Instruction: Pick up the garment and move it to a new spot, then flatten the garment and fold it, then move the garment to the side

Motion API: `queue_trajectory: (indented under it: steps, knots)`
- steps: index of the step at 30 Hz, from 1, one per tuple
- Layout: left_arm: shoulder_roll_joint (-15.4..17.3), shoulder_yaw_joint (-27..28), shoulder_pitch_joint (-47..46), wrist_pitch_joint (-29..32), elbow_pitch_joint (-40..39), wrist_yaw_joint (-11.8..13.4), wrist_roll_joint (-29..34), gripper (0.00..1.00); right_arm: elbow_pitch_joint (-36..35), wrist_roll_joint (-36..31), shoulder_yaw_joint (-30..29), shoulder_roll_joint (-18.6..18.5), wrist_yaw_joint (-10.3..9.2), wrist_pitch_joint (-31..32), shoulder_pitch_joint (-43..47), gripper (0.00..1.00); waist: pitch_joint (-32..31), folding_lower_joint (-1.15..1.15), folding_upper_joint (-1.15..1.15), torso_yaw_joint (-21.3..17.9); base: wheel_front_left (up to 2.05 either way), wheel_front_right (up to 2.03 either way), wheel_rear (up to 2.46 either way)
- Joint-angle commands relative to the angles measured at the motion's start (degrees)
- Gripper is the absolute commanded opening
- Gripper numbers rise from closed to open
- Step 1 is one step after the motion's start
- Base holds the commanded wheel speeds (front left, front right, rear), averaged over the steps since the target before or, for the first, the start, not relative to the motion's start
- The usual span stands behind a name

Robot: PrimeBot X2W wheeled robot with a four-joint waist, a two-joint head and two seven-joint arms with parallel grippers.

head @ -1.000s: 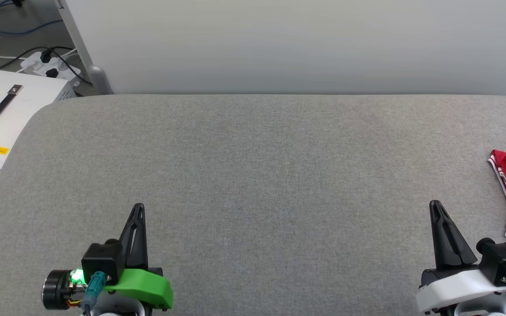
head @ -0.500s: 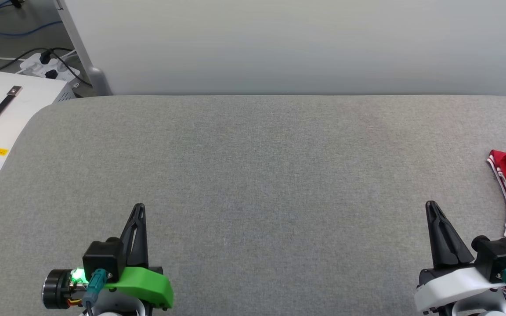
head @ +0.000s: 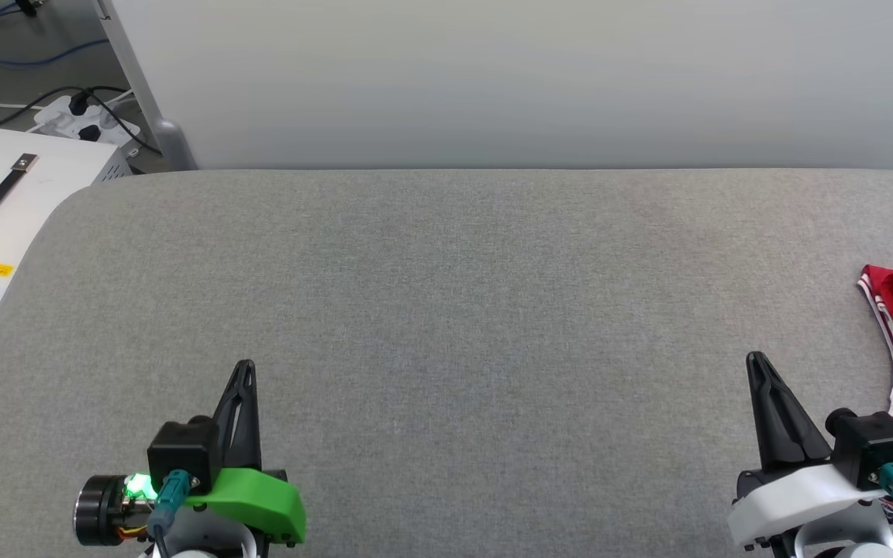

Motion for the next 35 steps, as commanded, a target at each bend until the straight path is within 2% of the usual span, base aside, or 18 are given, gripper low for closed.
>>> queue_trajectory:
  steps: [1,35]
  knots:
    - [-0.21,0.3,-0.46,0.39,-0.35,0.28,0.48,0.0,0.28,-0.65,0.15,0.06,-0.02,0.41,-0.86,0.0,-0.01,0.0,0.0,-0.01,0.0,0.0,0.0]
    - [-0.63,0.75,-0.77,4.32,-1.54,0.77,1.45,0.0,0.73,-2.62,0.63,0.1,-0.03,4.35,-2.1,0.0,-0.34,0.0,0.0,-0.32,0.0,0.0,0.0]
